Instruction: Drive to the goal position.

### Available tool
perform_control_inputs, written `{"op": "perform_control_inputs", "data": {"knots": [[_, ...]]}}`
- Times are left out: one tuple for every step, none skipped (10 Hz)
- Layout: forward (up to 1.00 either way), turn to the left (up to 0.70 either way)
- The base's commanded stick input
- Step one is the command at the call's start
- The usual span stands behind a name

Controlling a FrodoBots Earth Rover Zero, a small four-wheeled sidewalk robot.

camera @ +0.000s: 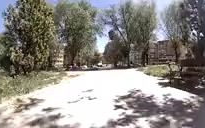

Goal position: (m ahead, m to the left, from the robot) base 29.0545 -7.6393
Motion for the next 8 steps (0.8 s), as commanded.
{"op": "perform_control_inputs", "data": {"knots": [[0.70,0.01],[0.70,0.01],[0.70,0.01],[0.70,0.01],[0.70,0.01],[0.70,0.01],[0.70,0.01],[0.70,0.01]]}}
